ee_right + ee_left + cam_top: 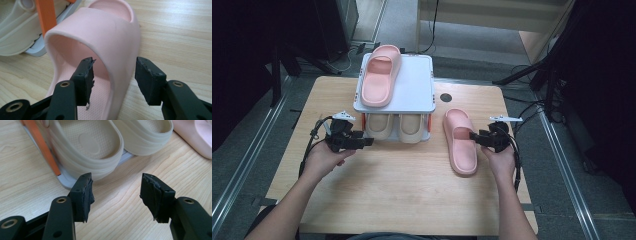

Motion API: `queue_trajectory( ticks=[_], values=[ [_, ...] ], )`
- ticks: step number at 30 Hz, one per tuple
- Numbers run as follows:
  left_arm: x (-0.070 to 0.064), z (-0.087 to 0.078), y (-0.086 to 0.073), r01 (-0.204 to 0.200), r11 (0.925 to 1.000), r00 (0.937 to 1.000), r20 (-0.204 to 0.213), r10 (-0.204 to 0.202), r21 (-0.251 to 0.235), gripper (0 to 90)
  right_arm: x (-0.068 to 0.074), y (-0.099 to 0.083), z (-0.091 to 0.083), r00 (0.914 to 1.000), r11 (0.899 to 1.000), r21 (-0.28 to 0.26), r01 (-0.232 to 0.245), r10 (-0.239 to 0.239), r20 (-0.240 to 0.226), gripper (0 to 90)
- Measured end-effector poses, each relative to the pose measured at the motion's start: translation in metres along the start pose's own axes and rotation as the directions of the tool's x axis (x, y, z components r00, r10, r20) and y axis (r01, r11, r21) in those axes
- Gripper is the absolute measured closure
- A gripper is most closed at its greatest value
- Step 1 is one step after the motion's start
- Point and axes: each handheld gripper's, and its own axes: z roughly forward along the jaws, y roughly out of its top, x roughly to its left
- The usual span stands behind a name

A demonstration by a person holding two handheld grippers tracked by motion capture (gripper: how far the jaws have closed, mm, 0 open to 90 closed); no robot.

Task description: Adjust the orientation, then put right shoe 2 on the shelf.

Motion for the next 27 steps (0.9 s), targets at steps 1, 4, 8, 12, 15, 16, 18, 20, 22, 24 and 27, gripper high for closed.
queue_trajectory(
  ticks=[1,4,8,12,15,16,18,20,22,24,27],
  values=[
    [0.001,-0.001,-0.001,-0.001,1.0000,1.0000,-0.005,0.001,-0.003,43.2,-0.001,0.000,0.003,1.0000,1.000,0.005,-0.004,0.004,-0.002,49.8],
    [0.003,-0.005,-0.003,0.011,0.9999,0.9999,-0.009,-0.011,-0.004,43.1,-0.002,0.002,0.009,1.0000,1.000,0.017,0.002,-0.002,0.004,50.3],
    [0.004,-0.007,-0.006,0.013,0.9999,0.9998,-0.016,-0.013,-0.006,43.1,-0.003,0.003,0.015,1.0000,1.000,0.017,-0.004,0.004,0.003,51.7],
    [0.004,-0.008,-0.008,0.014,0.9999,0.9997,-0.017,-0.014,-0.007,43.1,-0.002,0.004,0.020,0.9999,1.000,-0.005,0.003,-0.003,0.010,54.4],
    [0.005,-0.009,-0.009,0.018,0.9998,0.9996,-0.020,-0.019,-0.007,43.1,0.000,0.005,0.024,0.9995,1.000,-0.007,0.019,-0.019,0.025,56.3],
    [0.004,-0.009,-0.010,0.021,0.9997,0.9995,-0.022,-0.021,-0.010,43.1,0.001,0.005,0.026,0.9990,1.000,-0.005,0.023,-0.023,0.038,57.3],
    [0.005,-0.011,-0.011,0.019,0.9998,0.9996,-0.022,-0.019,-0.009,43.1,0.002,0.005,0.027,0.9983,1.000,-0.008,0.031,-0.030,0.050,58.8],
    [0.006,-0.012,-0.013,0.026,0.9996,0.9994,-0.023,-0.026,-0.010,43.0,0.002,0.007,0.028,0.9982,1.000,-0.009,0.023,-0.023,0.055,62.6],
    [0.007,-0.013,-0.014,0.027,0.9996,0.9993,-0.027,-0.027,-0.007,43.0,0.000,0.008,0.028,0.9993,1.000,-0.010,0.005,-0.004,0.037,64.1],
    [0.008,-0.014,-0.016,0.036,0.9993,0.9989,-0.031,-0.036,-0.008,43.0,0.000,0.009,0.029,0.9994,1.000,-0.005,0.005,-0.005,0.035,65.6],
    [0.009,-0.016,-0.017,0.038,0.9992,0.9987,-0.034,-0.039,-0.012,43.0,0.000,0.011,0.028,0.9989,1.000,-0.004,0.000,0.000,0.047,71.6]
  ],
)
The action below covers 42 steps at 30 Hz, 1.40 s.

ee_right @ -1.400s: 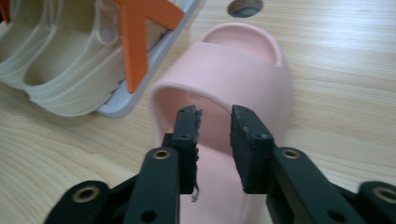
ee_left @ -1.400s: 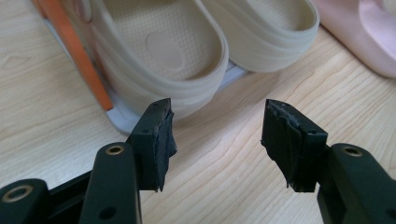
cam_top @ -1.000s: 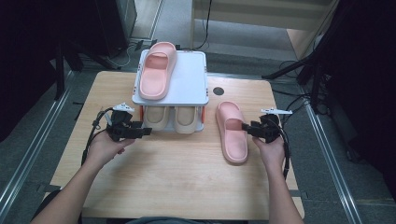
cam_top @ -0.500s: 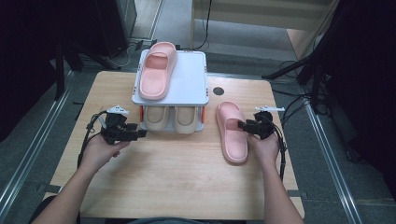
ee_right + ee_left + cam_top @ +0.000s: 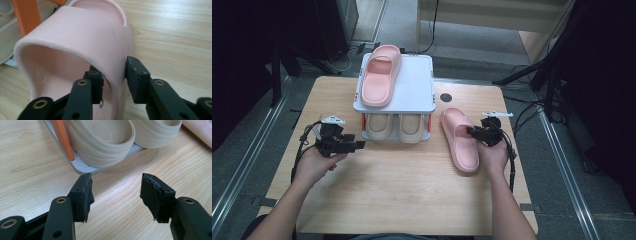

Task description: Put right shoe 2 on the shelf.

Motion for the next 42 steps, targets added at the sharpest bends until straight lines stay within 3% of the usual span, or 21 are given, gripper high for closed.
queue_trajectory(
  ticks=[4,6,10,16,22,28,33,39,42],
  values=[
    [-0.001,-0.001,-0.001,-0.003,1.0000,1.0000,-0.003,0.003,0.004,43.0,-0.003,0.003,-0.002,0.9997,1.000,0.014,-0.022,0.022,0.005,79.9],
    [-0.001,-0.001,-0.002,-0.002,1.0000,1.0000,-0.004,0.002,0.003,43.0,-0.004,0.004,-0.002,0.9997,1.000,0.019,-0.023,0.023,-0.003,79.6],
    [0.000,-0.001,-0.002,-0.001,1.0000,1.0000,-0.002,0.001,0.002,43.0,-0.001,0.008,-0.004,0.9995,0.999,0.035,-0.010,0.009,0.029,81.3],
    [-0.001,-0.001,-0.002,-0.012,0.9999,0.9999,0.003,0.012,0.006,42.9,0.001,0.016,-0.012,0.9994,1.000,0.019,-0.007,0.006,0.035,81.5],
    [-0.003,-0.001,-0.002,-0.003,1.0000,0.9998,0.019,0.003,0.003,42.9,0.002,0.022,-0.022,0.9977,0.998,-0.014,-0.067,0.067,-0.002,80.8],
    [-0.004,-0.001,-0.003,-0.006,1.0000,0.9998,0.021,0.006,-0.002,42.7,0.010,0.035,-0.029,0.9981,0.999,-0.001,-0.037,0.037,0.049,81.2],
    [-0.003,-0.002,-0.002,-0.007,1.0000,0.9998,0.019,0.007,-0.004,42.7,0.013,0.056,-0.039,0.9977,1.000,0.002,-0.012,0.012,0.066,81.1],
    [-0.003,-0.002,-0.002,-0.004,1.0000,0.9997,0.026,0.004,0.004,42.7,0.020,0.095,-0.055,0.9946,0.999,-0.001,0.036,-0.036,0.098,81.1],
    [-0.003,-0.001,-0.003,-0.006,1.0000,0.9996,0.027,0.006,0.004,42.7,0.023,0.113,-0.064,0.9957,0.999,-0.011,0.032,-0.031,0.088,81.0]
  ],
)
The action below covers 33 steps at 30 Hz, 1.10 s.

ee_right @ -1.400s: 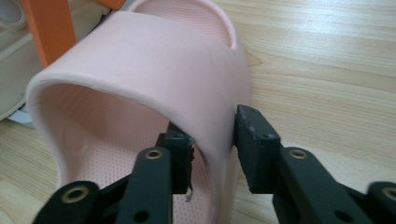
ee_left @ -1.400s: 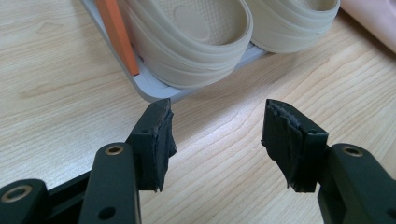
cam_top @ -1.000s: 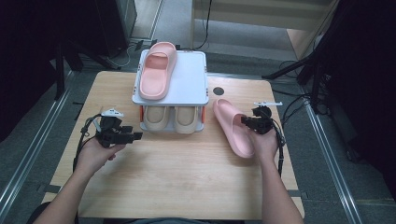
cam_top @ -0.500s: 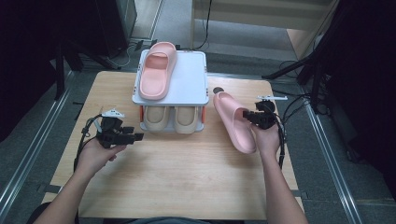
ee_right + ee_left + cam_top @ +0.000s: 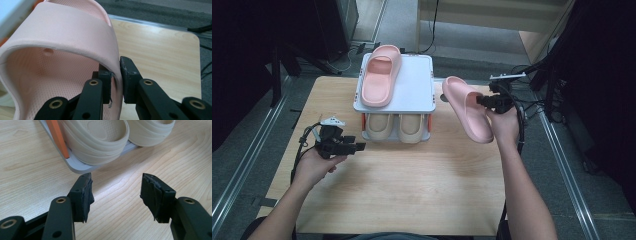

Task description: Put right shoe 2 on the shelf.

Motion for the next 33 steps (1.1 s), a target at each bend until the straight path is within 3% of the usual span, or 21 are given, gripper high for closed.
queue_trajectory(
  ticks=[6,10,18,23,29,33],
  values=[
    [-0.001,0.001,0.000,-0.001,1.0000,1.0000,0.007,0.001,-0.001,42.6,0.012,0.040,-0.014,0.9996,1.000,-0.013,0.028,-0.028,0.003,80.6],
    [-0.002,0.002,0.000,-0.001,1.0000,1.0000,0.008,0.001,0.004,42.6,0.025,0.063,-0.016,0.9993,0.999,-0.028,0.030,-0.031,-0.022,80.4],
    [-0.004,0.002,0.000,-0.010,0.9999,0.9996,0.025,0.010,0.005,42.6,0.072,0.104,0.014,0.9944,0.994,0.019,0.105,-0.104,-0.016,80.2],
    [-0.005,0.002,-0.001,-0.028,0.9996,0.9991,0.033,0.027,0.011,42.6,0.096,0.123,0.037,0.9920,0.991,0.049,0.125,-0.126,0.014,80.1],
    [-0.004,0.001,0.001,-0.026,0.9996,0.9987,0.044,0.026,0.008,42.6,0.108,0.131,0.061,0.9882,0.988,0.094,0.119,-0.127,0.085,79.1],
    [-0.004,0.001,0.000,-0.029,0.9995,0.9985,0.046,0.028,0.011,42.6,0.111,0.133,0.071,0.9895,0.991,0.092,0.098,-0.107,0.098,78.6]
  ],
)
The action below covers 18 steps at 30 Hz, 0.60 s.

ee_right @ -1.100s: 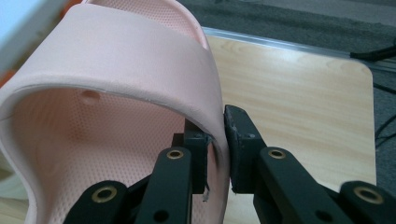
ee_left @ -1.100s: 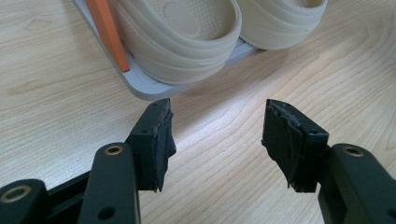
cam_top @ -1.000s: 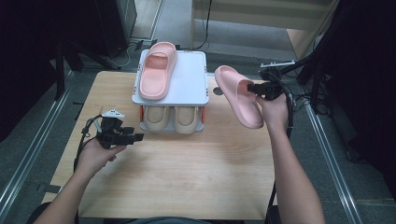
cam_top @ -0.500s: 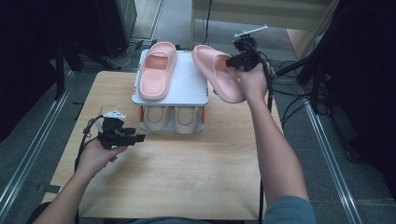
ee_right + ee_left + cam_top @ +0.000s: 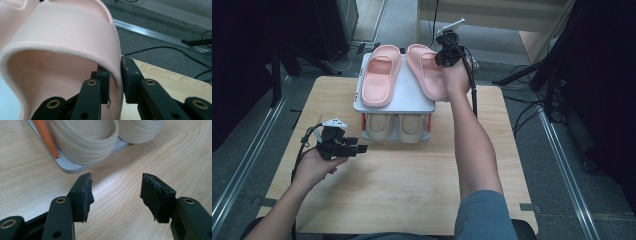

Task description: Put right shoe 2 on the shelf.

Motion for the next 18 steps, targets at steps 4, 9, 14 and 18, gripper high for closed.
queue_trajectory(
  ticks=[4,9,14,18],
  values=[
    [0.000,0.000,0.000,0.001,1.0000,1.0000,0.001,-0.001,0.002,42.6,0.009,0.001,0.002,0.9998,1.000,-0.002,0.016,-0.015,0.013,75.8],
    [0.001,0.000,0.000,0.002,1.0000,1.0000,-0.004,-0.002,-0.001,42.6,0.018,-0.001,-0.002,0.9994,1.000,-0.007,0.024,-0.025,-0.023,70.2],
    [0.000,0.000,0.000,-0.001,1.0000,1.0000,-0.006,0.001,0.003,42.6,0.023,-0.008,-0.006,0.9952,0.998,-0.034,0.055,-0.058,-0.079,58.6],
    [0.001,0.001,0.000,0.000,1.0000,1.0000,-0.007,0.000,0.008,42.6,0.025,-0.016,-0.012,0.9895,0.998,-0.047,0.050,-0.056,-0.133,55.8]
  ],
)
